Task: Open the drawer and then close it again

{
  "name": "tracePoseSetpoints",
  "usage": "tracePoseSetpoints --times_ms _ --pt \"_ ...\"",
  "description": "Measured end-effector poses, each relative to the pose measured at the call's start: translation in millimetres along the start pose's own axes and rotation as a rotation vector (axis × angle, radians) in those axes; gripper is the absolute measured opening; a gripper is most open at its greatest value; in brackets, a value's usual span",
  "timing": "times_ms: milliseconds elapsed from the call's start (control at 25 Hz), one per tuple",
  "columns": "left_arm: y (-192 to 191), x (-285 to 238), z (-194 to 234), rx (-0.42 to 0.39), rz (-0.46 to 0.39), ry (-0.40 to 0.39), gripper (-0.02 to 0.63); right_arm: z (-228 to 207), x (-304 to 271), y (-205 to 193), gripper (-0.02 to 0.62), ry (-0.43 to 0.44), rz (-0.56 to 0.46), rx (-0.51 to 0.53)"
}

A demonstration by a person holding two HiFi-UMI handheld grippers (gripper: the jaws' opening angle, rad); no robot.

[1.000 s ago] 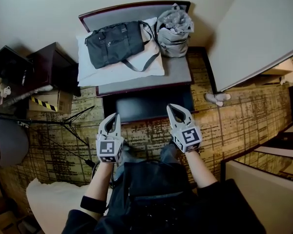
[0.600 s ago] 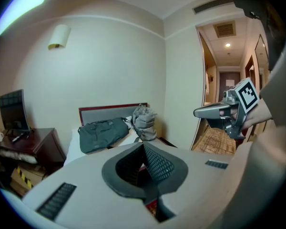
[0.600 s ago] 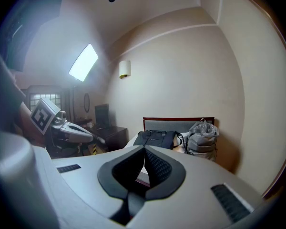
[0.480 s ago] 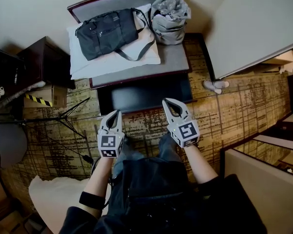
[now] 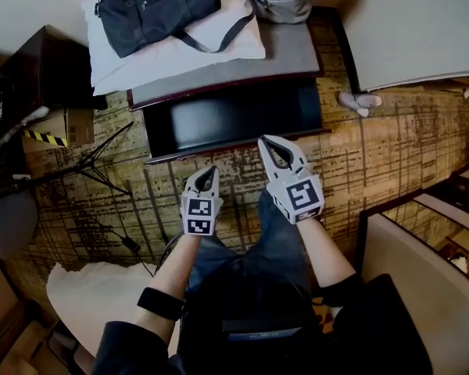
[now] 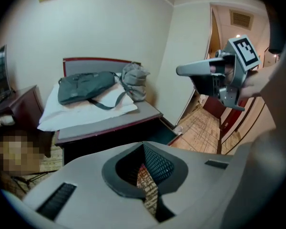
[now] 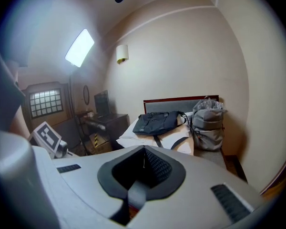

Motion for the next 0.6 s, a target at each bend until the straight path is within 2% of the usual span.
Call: tracePoseSetpoints --times_ms 360,600 --pt "-128 -123 26 0.077 0.129 0.05 0.003 -2 -89 -96 0.0 0.001 -0.024 -0.042" --pt "-201 -195 43 0.103 0.18 0.061 0.002 -11 -147 -156 0.0 -0.008 -0.035 -0.048"
Point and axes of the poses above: the fingertips, and each gripper's own axes: x backward along the fingers, z to its left, y out of its top, the point moved 6 cm from there along x, backward along the fingers, and after that the axes turned 7 degrees about x, right-handed, at the moved point
